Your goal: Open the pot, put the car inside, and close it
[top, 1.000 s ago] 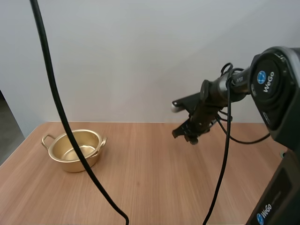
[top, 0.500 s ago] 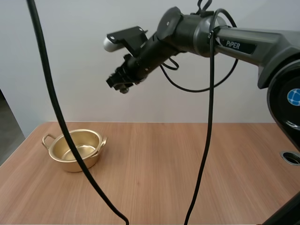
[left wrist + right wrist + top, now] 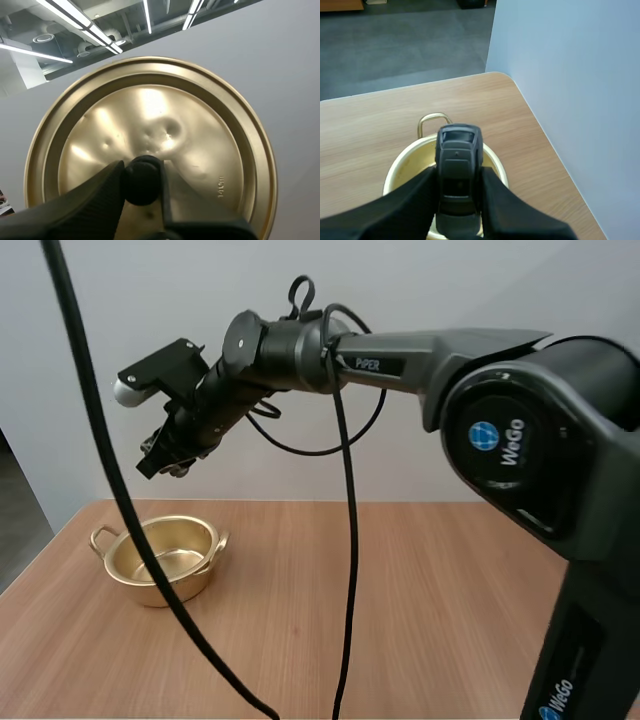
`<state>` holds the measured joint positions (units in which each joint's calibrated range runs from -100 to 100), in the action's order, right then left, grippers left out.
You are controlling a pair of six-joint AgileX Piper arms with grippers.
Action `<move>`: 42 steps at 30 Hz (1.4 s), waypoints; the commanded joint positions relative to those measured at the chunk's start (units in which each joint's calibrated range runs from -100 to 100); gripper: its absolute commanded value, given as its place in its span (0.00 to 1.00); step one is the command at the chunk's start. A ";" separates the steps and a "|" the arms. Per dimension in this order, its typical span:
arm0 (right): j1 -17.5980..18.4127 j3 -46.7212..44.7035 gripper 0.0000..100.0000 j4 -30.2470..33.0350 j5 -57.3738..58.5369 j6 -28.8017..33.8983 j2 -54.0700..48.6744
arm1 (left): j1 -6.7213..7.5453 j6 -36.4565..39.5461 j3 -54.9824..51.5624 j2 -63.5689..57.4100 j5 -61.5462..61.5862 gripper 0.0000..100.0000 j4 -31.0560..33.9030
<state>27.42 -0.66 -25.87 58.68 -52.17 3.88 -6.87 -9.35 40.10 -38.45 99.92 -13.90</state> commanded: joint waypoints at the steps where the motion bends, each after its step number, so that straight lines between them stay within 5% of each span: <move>1: 0.32 -0.01 0.00 -0.11 -1.97 -0.64 4.65 | -0.02 0.06 0.07 0.01 0.08 0.00 0.08; 12: 2.67 -0.01 0.00 -0.49 -4.87 -3.01 16.09 | -0.02 -0.09 0.07 0.44 0.08 0.00 0.08; 13: 2.67 -0.01 0.06 -0.13 -5.29 -3.01 16.41 | -0.02 -0.09 0.07 0.40 0.08 0.00 0.08; 17: 2.67 -0.01 0.71 0.76 -5.29 -2.46 17.54 | -0.02 -0.09 0.07 1.30 0.08 0.00 0.08; 18: 2.67 -0.01 0.79 1.12 -5.29 -2.10 17.54 | -0.02 -0.09 0.07 1.46 0.08 0.00 0.08; 26: 2.15 -0.01 0.65 4.11 -3.36 -0.49 15.28 | -0.02 -0.09 0.07 4.22 0.08 0.00 5.22; 28: 1.55 -0.01 0.41 7.09 -2.52 1.99 13.27 | -0.02 0.03 0.07 5.25 0.08 0.00 8.19; 30: 0.53 -0.01 0.03 12.10 -2.34 5.69 10.34 | -0.02 1.68 0.07 6.79 0.08 0.00 10.17; 34: -3.14 -0.01 0.00 18.01 2.00 11.75 3.73 | -0.02 4.25 -1.27 10.99 0.08 0.00 13.90; 42: -13.16 -0.01 0.00 18.47 13.32 14.18 -8.92 | -0.02 4.86 -18.73 13.69 0.08 0.00 14.37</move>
<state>17.75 -0.66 -7.38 69.59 -38.01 -1.82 -6.87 -4.45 28.40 -24.86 99.91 0.99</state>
